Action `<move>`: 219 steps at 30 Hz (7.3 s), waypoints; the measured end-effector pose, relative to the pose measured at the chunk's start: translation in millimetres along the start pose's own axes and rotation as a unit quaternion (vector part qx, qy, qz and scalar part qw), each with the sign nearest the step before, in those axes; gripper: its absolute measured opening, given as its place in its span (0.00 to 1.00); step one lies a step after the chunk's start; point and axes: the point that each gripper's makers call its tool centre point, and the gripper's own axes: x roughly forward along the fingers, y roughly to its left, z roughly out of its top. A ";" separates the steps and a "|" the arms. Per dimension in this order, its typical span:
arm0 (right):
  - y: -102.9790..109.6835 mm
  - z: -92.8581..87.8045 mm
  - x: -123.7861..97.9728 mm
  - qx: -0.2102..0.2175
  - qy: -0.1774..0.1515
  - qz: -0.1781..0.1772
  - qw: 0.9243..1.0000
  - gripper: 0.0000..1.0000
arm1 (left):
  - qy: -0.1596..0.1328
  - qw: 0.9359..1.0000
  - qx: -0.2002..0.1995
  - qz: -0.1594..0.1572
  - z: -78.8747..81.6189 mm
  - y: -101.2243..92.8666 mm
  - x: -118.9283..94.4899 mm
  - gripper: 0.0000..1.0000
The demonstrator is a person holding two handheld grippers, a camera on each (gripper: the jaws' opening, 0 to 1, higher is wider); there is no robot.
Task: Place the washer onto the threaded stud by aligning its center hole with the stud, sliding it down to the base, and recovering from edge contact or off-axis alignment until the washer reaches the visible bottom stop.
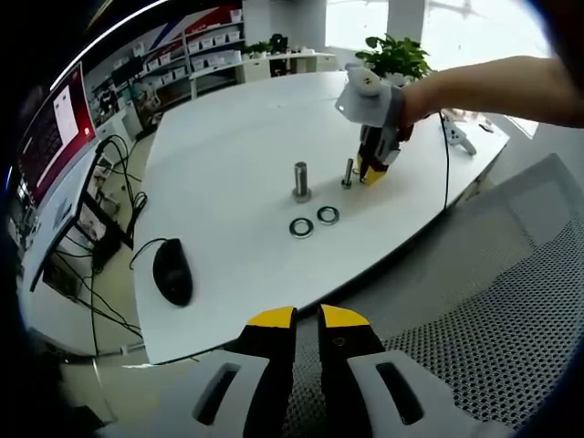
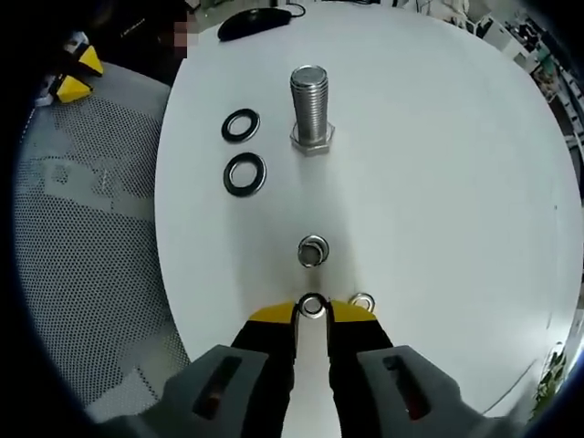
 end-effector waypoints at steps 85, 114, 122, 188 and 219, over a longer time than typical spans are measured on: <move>2.7 45.7 -38.5 -0.129 -0.021 -0.021 0.991 0.14 | -0.001 1.000 -0.001 -0.003 0.4 0.1 -0.1 0.07; 0.8 39.7 -7.7 -0.131 0.001 -0.022 0.991 0.14 | 0.000 1.000 -0.001 -0.005 0.0 -0.1 -0.5 0.07; 3.0 38.3 -2.9 -0.134 0.009 -0.019 0.991 0.14 | 0.001 1.000 0.001 -0.008 -0.6 -0.3 0.0 0.07; -34.0 -4.1 0.6 0.023 -0.055 -0.008 0.998 0.23 | 0.001 1.000 -0.002 -0.007 0.0 -0.6 0.0 0.07; -42.7 -1.2 7.5 -0.042 0.035 -0.028 0.998 0.16 | 0.003 1.000 0.000 -0.008 -0.7 -1.1 0.5 0.07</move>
